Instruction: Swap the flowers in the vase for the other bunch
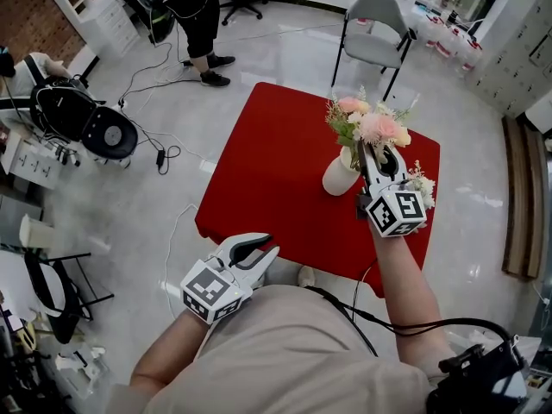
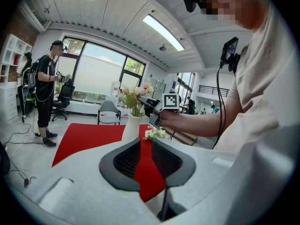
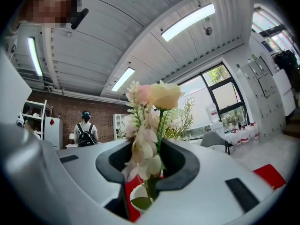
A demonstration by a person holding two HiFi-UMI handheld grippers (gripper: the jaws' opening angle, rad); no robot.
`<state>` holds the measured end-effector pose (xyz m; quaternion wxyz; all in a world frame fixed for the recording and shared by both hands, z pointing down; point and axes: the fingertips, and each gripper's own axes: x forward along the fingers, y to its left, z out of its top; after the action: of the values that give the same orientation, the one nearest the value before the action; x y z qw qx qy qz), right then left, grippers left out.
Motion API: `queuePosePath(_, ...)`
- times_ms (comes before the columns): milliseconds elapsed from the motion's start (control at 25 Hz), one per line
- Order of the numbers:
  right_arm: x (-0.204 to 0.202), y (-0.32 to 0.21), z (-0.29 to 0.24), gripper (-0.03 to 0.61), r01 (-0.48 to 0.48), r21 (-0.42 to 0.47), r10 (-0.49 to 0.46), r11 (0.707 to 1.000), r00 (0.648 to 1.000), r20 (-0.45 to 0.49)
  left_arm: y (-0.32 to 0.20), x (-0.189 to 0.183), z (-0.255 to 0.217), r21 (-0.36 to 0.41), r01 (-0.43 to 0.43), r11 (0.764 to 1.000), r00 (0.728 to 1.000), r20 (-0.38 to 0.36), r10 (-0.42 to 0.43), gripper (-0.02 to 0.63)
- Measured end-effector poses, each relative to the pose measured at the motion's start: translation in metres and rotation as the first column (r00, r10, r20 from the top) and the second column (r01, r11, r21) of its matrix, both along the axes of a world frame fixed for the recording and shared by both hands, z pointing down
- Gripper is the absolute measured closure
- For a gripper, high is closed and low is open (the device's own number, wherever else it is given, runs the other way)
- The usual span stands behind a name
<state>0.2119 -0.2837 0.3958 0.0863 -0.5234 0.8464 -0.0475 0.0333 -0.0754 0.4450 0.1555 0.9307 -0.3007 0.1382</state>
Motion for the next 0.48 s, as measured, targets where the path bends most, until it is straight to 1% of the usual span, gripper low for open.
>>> queuePosePath(240, -0.007, 0.006, 0.011, 0.373, -0.005, -0.026, 0.004, 1.000, 0.999, -0.051, 0.001, -0.001, -0.001, 0.002, -0.010, 1.000, 1.000, -0.001, 0.010, 0.557)
queuePosePath(480, -0.013, 0.017, 0.028, 0.330, -0.037, -0.071, 0.031, 0.997, 0.995, -0.091, 0.006, -0.008, 0.001, -0.001, -0.037, 0.999, 0.999, -0.013, 0.037, 0.557)
